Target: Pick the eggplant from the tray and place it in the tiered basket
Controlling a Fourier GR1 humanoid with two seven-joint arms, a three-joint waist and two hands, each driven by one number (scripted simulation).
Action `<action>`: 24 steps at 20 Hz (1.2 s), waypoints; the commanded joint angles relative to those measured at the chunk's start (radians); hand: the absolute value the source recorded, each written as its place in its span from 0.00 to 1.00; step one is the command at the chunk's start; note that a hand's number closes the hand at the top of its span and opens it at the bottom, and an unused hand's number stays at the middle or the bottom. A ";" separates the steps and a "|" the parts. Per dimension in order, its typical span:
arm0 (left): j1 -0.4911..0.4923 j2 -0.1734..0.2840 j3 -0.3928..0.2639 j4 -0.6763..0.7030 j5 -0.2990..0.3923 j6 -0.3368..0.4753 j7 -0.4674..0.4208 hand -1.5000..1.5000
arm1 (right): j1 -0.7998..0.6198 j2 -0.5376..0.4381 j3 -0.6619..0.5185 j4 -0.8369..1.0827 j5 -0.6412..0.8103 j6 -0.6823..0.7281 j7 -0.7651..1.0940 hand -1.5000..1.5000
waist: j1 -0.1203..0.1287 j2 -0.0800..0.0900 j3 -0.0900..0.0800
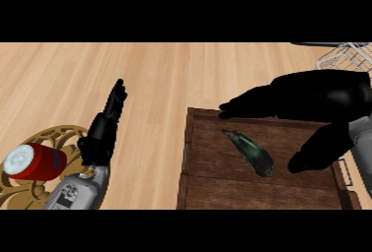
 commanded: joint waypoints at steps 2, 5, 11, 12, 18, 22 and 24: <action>-0.005 -0.004 0.006 0.005 -0.005 -0.004 0.003 0.50 | 0.047 -0.016 0.052 -0.008 0.103 0.073 -0.165 0.00 | -0.009 -0.003 0.000; 0.020 -0.007 -0.004 -0.011 -0.007 -0.005 0.000 0.50 | 0.032 -0.047 0.086 0.059 0.133 0.040 -0.211 0.00 | 0.008 0.001 0.000; 0.010 0.000 0.023 0.021 0.000 -0.022 -0.025 0.50 | 0.046 -0.091 0.151 0.068 0.194 -0.041 -0.360 0.00 | 0.002 0.004 0.000; 0.021 -0.007 -0.001 -0.023 -0.020 -0.006 0.003 0.50 | 0.066 -0.071 0.193 0.057 0.228 -0.077 -0.378 0.00 | -0.001 -0.005 0.000; 0.030 0.003 0.008 -0.029 -0.014 -0.027 0.017 0.50 | 0.039 -0.140 0.277 0.159 0.318 -0.190 -0.560 0.00 | 0.002 -0.004 -0.001; 0.033 -0.010 0.011 -0.051 -0.029 -0.011 0.031 0.50 | 0.020 -0.176 0.377 0.220 0.399 -0.277 -0.692 0.00 | -0.017 -0.014 -0.003; 0.031 0.017 0.055 -0.015 0.000 -0.043 -0.004 0.50 | 0.021 -0.210 0.434 0.277 0.453 -0.341 -0.754 0.00 | -0.010 -0.009 -0.003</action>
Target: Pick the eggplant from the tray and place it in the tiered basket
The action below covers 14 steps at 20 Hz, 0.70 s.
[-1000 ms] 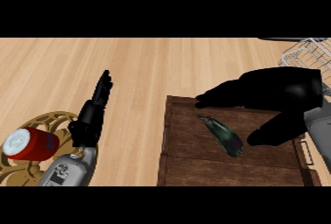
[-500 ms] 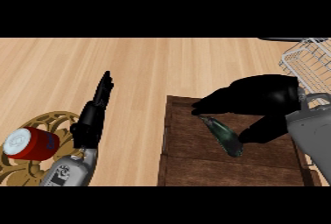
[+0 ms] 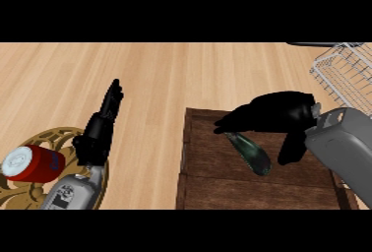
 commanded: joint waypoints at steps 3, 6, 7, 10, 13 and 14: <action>0.008 -0.019 -0.003 0.016 -0.020 0.009 0.001 0.50 | -0.012 -0.011 0.147 0.173 0.138 -0.126 -0.306 0.00 | -0.011 -0.003 -0.001; 0.024 0.016 0.041 -0.018 -0.004 -0.012 0.011 0.50 | -0.037 -0.018 0.176 0.216 0.160 -0.159 -0.363 0.00 | -0.021 -0.010 -0.002; 0.072 -0.005 0.012 -0.021 -0.006 -0.016 -0.036 0.50 | -0.074 -0.012 0.179 0.288 0.175 -0.186 -0.400 0.00 | -0.013 -0.009 -0.003; 0.029 -0.022 0.015 0.002 -0.031 -0.001 -0.001 0.50 | -0.094 0.051 0.224 0.339 0.201 -0.215 -0.396 0.00 | -0.022 -0.011 -0.003; 0.010 -0.033 0.031 0.029 -0.034 -0.001 -0.013 0.50 | -0.086 0.062 0.252 0.395 0.218 -0.253 -0.431 0.00 | -0.030 -0.011 -0.003; 0.008 -0.024 0.020 -0.023 -0.049 0.009 0.062 0.50 | -0.108 0.058 0.232 0.411 0.198 -0.239 -0.450 0.00 | -0.028 -0.013 -0.003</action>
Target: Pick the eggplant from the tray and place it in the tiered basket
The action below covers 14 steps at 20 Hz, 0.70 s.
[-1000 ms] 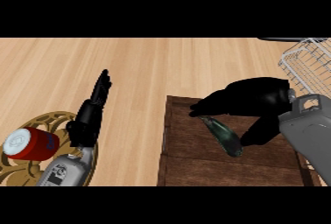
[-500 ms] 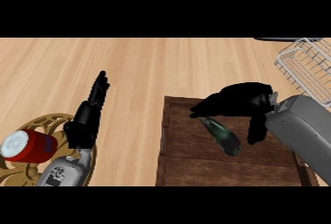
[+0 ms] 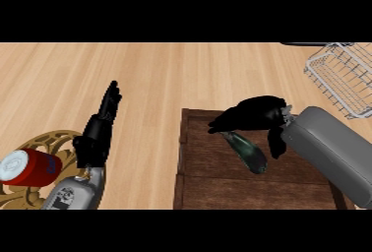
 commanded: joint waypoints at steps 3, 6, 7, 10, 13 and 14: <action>-0.008 -0.001 0.040 0.021 0.005 -0.024 -0.008 0.50 | -0.031 0.062 0.013 0.103 0.034 0.053 -0.123 0.00 | -0.013 -0.004 -0.001; 0.013 -0.013 0.014 -0.025 -0.003 -0.026 0.028 0.50 | -0.012 0.044 0.044 0.121 0.046 0.024 -0.169 0.00 | -0.009 -0.004 -0.001; 0.020 -0.041 0.006 0.014 -0.014 -0.016 -0.033 0.50 | -0.009 0.059 0.047 0.139 0.059 0.004 -0.166 0.00 | -0.012 -0.004 -0.001; 0.046 -0.015 -0.001 -0.078 -0.034 -0.012 0.033 0.50 | -0.024 0.074 0.062 0.208 0.065 -0.025 -0.203 0.00 | -0.003 -0.004 0.000; 0.025 -0.017 0.031 0.011 -0.019 -0.039 -0.031 0.50 | -0.056 0.064 0.032 0.229 0.029 0.015 -0.216 0.00 | -0.010 -0.002 -0.001; 0.011 -0.057 0.002 0.003 -0.062 0.013 -0.003 0.50 | -0.004 0.097 0.053 0.218 0.049 -0.040 -0.189 0.00 | -0.014 -0.003 -0.001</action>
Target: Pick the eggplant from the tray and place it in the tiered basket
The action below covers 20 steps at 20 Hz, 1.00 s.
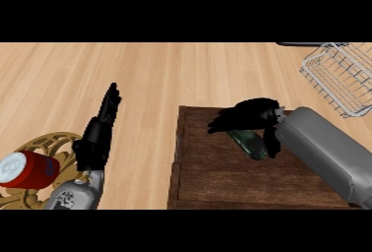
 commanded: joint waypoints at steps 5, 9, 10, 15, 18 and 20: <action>-0.033 -0.014 0.026 0.009 -0.014 -0.003 0.017 0.50 | 0.069 0.051 -0.018 0.055 -0.014 0.022 -0.062 1.00 | -0.007 0.005 0.003; 0.005 -0.023 0.040 0.048 -0.014 -0.020 -0.037 0.50 | 0.075 0.073 -0.048 0.005 0.039 -0.083 -0.080 1.00 | -0.007 0.005 0.003; 0.025 -0.017 0.036 0.017 -0.005 -0.040 -0.060 0.50 | 0.052 0.056 -0.056 0.055 0.068 -0.135 -0.147 1.00 | -0.001 0.006 0.003; -0.019 -0.041 0.026 0.003 -0.036 -0.021 0.026 0.50 | 0.092 0.125 -0.072 0.086 0.119 -0.212 -0.136 1.00 | -0.003 0.005 0.003; 0.005 -0.005 0.058 0.019 -0.012 -0.032 -0.013 0.50 | 0.067 -0.003 -0.254 0.268 0.053 -0.138 0.287 1.00 | -0.032 0.006 -0.006; 0.003 -0.004 0.068 0.021 -0.016 -0.019 -0.010 0.50 | 0.093 -0.074 -0.302 0.325 0.047 -0.146 0.373 1.00 | -0.086 0.009 -0.014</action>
